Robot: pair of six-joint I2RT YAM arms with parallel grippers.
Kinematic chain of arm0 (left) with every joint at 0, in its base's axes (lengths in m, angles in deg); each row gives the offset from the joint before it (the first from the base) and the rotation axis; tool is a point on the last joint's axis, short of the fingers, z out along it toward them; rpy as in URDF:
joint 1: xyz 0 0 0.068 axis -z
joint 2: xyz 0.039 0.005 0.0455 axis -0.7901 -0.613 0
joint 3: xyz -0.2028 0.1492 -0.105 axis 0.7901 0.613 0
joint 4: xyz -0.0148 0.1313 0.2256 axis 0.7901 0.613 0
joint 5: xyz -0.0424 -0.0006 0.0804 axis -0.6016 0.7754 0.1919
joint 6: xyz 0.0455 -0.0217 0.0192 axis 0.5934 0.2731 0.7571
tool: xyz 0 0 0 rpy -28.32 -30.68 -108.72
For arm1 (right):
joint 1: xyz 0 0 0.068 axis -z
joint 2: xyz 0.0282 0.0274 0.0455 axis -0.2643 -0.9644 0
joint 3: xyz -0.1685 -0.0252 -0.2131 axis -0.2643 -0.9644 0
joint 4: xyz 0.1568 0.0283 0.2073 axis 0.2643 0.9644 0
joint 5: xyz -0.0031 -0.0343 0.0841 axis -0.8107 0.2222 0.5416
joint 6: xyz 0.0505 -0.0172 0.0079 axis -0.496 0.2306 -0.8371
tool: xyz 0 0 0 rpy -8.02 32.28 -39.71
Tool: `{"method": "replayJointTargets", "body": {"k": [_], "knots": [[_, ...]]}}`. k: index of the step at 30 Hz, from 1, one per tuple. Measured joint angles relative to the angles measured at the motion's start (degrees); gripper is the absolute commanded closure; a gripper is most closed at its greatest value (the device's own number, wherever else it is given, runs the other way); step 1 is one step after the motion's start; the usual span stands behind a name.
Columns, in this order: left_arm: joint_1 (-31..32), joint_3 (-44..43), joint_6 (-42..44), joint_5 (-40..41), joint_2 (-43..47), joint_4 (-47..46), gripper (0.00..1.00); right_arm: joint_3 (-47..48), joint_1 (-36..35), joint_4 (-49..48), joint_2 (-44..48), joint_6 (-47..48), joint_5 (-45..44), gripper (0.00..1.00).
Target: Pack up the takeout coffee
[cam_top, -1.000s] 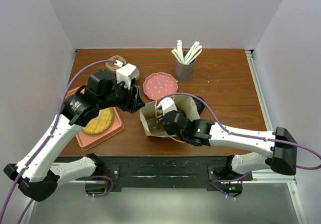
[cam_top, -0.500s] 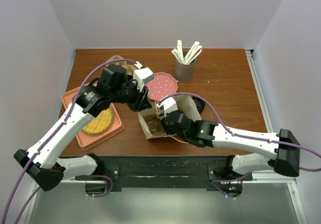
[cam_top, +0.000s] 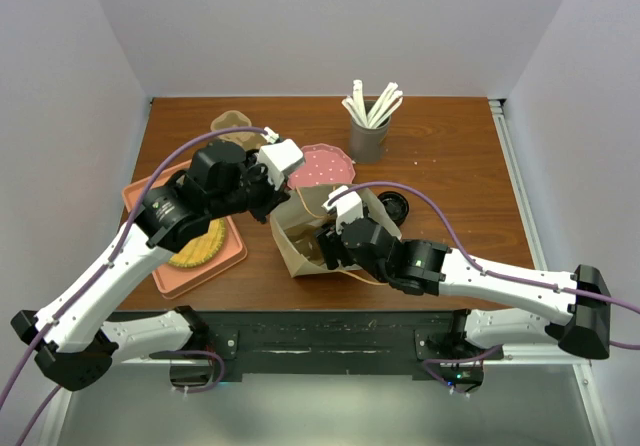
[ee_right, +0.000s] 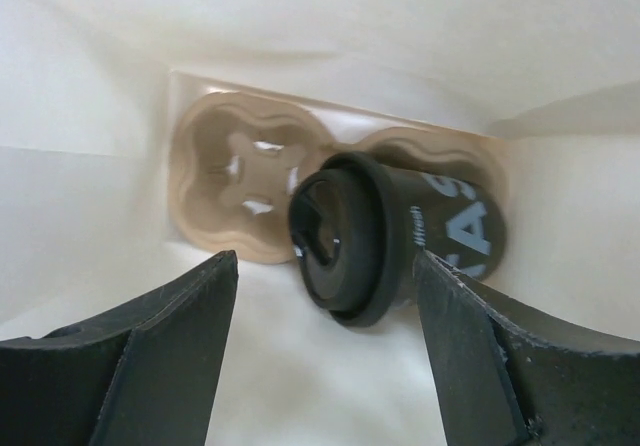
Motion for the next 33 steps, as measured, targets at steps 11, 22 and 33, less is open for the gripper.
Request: {"method": "replayJointTargets", "body": {"k": [11, 22, 33], "knots": [[2.71, 1.16, 4.2, 9.55, 1.09, -0.94, 1.0, 0.0, 0.15, -5.68, -0.28, 1.53, 1.97, 0.14], [2.71, 1.29, 2.99, 10.34, -0.31, 0.83, 1.0, -3.48, 0.15, -11.96, 3.32, 7.72, 2.86, 0.44], [2.71, 2.51, 3.23, 9.7, 3.02, -2.45, 1.0, -4.37, 0.22, -9.68, 1.88, 9.01, 4.81, 0.17]]}}
